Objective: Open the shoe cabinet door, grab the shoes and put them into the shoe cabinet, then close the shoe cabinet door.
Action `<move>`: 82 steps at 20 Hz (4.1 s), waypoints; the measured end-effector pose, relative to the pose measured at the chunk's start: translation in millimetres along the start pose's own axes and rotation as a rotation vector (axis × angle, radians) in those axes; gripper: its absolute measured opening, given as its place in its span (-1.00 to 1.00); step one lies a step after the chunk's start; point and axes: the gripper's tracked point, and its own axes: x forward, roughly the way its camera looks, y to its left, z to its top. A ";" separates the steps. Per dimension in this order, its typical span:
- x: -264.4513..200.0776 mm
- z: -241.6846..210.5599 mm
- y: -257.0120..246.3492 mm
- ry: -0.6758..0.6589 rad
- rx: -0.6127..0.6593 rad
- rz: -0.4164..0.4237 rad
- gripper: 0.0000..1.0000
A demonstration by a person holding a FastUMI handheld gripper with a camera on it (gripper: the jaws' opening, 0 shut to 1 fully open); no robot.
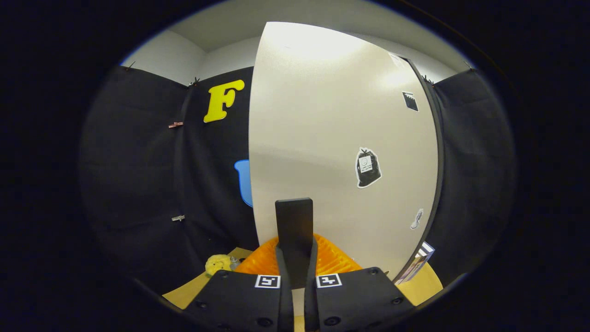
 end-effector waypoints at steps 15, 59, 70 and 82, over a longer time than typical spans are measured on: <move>-108.9 2.6 -105.5 -0.023 -0.001 -0.096 -0.76; -265.8 -78.0 -180.5 0.107 0.190 -0.394 0.96; -177.4 -177.6 -70.6 0.286 0.164 -0.121 0.97; -94.9 -371.7 -55.7 0.660 0.119 -0.037 0.98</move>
